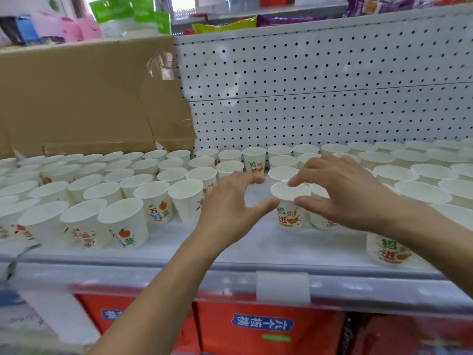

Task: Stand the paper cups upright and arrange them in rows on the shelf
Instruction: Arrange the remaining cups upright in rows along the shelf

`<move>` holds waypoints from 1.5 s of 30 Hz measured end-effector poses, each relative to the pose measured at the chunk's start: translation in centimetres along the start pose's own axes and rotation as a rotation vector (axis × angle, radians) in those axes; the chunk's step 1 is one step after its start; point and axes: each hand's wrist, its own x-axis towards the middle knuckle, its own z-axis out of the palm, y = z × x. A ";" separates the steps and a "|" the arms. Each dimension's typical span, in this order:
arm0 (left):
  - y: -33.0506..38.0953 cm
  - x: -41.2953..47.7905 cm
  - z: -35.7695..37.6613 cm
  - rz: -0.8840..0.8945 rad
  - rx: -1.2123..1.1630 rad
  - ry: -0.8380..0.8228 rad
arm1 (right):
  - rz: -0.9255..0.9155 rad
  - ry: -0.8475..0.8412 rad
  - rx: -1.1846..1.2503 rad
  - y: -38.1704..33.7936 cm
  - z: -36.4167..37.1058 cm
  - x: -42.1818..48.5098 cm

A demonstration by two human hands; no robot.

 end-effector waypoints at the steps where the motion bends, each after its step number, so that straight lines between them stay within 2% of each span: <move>1: -0.7 -0.8 -0.4 0.021 0.010 0.054 | -0.038 0.020 0.055 -1.0 0.5 0.7; 4: -3.9 -3.5 -2.8 0.057 0.086 0.245 | -0.121 0.020 0.177 -4.7 2.7 3.3; 7: -8.2 -6.2 -6.2 -0.007 0.302 0.364 | -0.188 0.029 0.176 -8.0 5.4 6.9; 12: -13.2 -8.9 -10.3 -0.148 0.757 0.241 | -0.207 -0.005 -0.076 -10.4 8.4 11.1; 15: -13.5 -8.9 -11.0 -0.129 0.855 0.215 | -0.229 0.033 -0.118 -10.8 9.0 11.5; 18: -12.4 -8.5 -10.9 -0.069 0.767 0.272 | -0.235 0.055 -0.031 -10.5 8.3 10.4; 22: -9.6 -7.5 -9.7 0.078 0.527 0.301 | -0.250 0.145 0.224 -8.0 5.2 7.0; 25: -6.6 -6.2 -8.4 0.180 0.344 0.292 | -0.177 0.188 0.308 -5.4 1.8 3.6; 29: -2.6 -4.5 -5.9 0.304 0.200 0.250 | -0.047 0.215 0.295 -3.2 -2.1 -0.7; 33: -0.2 -3.8 -3.1 0.371 0.106 0.161 | -0.005 0.170 0.213 -1.9 -4.0 -4.3; 40: 2.5 -2.7 -0.2 0.416 0.173 -0.032 | 0.019 -0.003 0.006 -1.0 -2.6 -6.3; 45: 3.1 -2.3 0.4 0.434 0.136 -0.054 | 0.069 -0.126 -0.041 -0.8 -2.1 -6.3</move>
